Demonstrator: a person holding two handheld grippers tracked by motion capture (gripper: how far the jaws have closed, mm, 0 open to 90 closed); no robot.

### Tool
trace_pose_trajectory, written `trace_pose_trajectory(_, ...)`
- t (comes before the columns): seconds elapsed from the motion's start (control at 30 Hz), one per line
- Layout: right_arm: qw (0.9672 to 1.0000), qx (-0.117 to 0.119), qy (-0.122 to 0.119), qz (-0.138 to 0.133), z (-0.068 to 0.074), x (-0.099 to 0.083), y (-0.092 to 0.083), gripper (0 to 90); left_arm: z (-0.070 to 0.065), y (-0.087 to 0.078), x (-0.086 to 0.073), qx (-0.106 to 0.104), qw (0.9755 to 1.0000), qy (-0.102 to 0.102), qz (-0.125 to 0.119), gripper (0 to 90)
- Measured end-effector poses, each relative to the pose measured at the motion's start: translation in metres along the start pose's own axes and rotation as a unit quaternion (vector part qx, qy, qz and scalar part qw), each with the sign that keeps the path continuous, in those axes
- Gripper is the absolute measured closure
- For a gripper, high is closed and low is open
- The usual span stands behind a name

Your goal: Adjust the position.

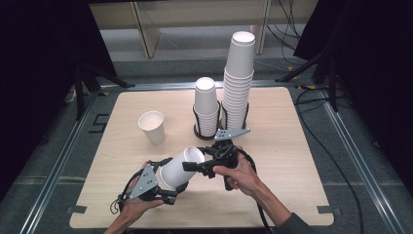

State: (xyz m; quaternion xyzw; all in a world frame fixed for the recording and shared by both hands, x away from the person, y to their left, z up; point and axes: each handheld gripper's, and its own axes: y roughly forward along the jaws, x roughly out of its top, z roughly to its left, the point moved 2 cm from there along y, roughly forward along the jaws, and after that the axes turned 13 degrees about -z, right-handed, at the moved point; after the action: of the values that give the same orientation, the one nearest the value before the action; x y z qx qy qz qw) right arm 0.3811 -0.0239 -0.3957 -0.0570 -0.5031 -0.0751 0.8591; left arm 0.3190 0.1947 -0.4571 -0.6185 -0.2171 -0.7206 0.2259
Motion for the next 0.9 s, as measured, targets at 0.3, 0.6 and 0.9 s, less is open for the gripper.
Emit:
trace_pose_trajectory(0.3, 0.9975, -0.013, -0.057, 0.039, 0.0, -0.002, 0.001, 19.8, 0.001, 0.0, -0.001, -0.009, 0.9997, -0.004, 0.023, 11.2)
trace_pose_trajectory(0.6, 0.995, -0.029, -0.078, 0.055, -0.001, 0.002, -0.003, 18.0, 0.001, 0.0, -0.002, -0.022, 0.9987, -0.002, 0.046, 12.1)
trace_pose_trajectory(0.9, 0.985, -0.042, -0.145, 0.083, 0.004, 0.009, -0.008, 18.2, 0.001, 0.001, -0.005, -0.047, 0.9958, -0.009, 0.079, 12.3)
